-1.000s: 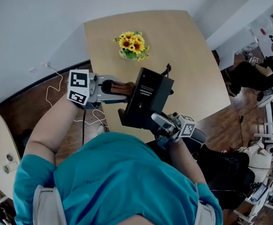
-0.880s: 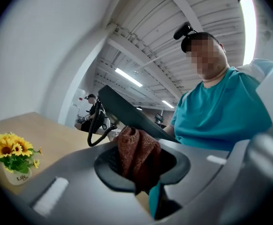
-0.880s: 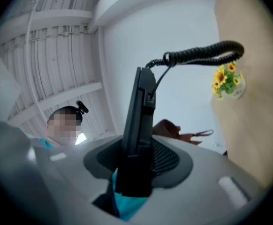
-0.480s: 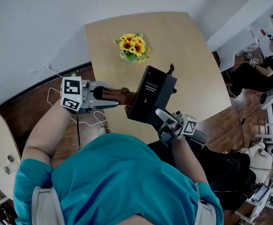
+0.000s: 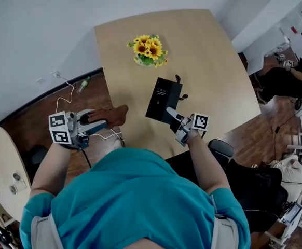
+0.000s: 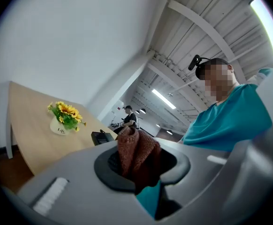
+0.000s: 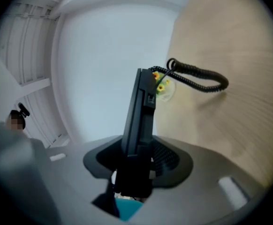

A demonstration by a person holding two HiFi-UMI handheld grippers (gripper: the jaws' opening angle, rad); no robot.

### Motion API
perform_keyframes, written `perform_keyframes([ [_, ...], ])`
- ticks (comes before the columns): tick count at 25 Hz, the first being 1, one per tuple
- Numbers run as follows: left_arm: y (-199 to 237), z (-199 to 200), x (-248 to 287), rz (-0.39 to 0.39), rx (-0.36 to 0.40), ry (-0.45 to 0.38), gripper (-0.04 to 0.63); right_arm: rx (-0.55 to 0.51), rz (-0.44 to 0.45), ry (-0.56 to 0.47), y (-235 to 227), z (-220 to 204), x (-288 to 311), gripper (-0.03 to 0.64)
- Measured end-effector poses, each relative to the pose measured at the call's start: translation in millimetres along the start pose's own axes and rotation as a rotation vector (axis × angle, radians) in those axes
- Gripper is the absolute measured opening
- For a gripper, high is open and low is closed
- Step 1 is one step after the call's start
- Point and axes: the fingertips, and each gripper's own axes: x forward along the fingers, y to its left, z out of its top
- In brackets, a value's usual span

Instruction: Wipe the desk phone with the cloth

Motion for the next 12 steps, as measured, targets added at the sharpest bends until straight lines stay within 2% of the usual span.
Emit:
perform_keyframes([
  [5, -4, -16, -13, 0.033, -0.040, -0.002, 0.084, 0.097, -0.057, 0.058, -45, -20, 16, 0.175],
  [12, -4, -21, -18, 0.060, -0.060, -0.005, 0.084, 0.320, -0.037, 0.030, -75, -36, 24, 0.176],
])
